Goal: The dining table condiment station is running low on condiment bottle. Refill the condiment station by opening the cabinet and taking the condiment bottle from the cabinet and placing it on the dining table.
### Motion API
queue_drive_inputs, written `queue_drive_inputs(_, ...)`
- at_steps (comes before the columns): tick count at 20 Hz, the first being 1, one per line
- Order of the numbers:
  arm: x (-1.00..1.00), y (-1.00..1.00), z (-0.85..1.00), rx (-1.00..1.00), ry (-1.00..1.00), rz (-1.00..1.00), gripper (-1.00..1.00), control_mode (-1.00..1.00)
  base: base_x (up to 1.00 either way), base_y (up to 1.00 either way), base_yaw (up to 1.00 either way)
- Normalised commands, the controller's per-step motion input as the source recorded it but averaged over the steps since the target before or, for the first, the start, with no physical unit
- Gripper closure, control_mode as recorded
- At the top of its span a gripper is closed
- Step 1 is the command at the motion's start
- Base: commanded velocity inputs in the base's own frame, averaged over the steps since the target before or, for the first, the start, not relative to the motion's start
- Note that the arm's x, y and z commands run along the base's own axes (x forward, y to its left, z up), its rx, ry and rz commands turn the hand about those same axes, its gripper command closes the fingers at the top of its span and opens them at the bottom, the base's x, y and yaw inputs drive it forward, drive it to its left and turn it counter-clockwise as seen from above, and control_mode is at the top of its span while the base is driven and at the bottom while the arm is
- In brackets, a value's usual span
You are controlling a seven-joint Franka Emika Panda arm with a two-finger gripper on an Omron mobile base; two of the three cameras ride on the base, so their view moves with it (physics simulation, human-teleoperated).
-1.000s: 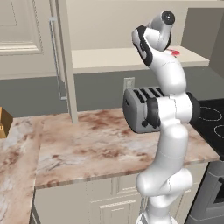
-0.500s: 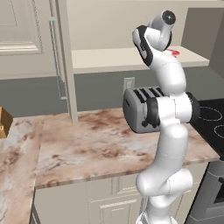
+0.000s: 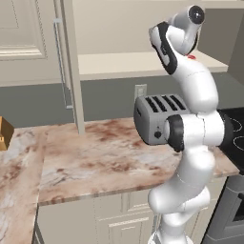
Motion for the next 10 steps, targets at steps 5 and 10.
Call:
queue_drive_inputs(5,-1.00,0.33,0.07,0.00,-0.24,0.00,1.00,-1.00,0.00,0.00,0.00)
queue_drive_inputs(10,-1.00,0.39,-0.03,0.00,-0.08,0.00,1.00,-1.00,0.00,0.00,0.00)
